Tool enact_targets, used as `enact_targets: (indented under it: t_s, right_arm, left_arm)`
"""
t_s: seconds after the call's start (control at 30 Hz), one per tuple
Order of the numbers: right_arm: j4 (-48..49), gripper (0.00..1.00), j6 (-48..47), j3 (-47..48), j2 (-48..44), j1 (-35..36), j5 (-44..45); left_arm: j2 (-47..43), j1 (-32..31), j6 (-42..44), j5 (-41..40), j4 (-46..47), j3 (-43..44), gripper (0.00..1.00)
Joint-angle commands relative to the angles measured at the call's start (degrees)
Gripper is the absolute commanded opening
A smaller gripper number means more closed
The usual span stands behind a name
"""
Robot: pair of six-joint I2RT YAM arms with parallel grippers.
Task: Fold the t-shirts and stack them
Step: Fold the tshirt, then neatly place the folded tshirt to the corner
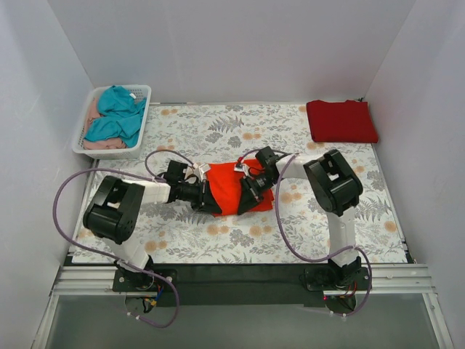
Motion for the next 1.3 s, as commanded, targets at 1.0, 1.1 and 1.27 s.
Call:
enact_targets:
  t_s: [1.0,1.1,1.27]
  right_arm:
    - [3.2,0.44,4.6,35.2,13.6,-20.3,4.9]
    - [2.3,0.62,3.2,35.0,5.7,-20.5,9.5]
    - [1.4,0.73,1.7,24.8,-7.0,-20.5,15.0]
  left_arm:
    - [20.6,14.4,-3.0,-5.2,6.2,30.8,0.25]
    - [13.5,14.6,0.4,-6.1,7.2,32.0,0.32]
    - [1.8,8.8,12.4,-7.8,1.8,31.4,0.39]
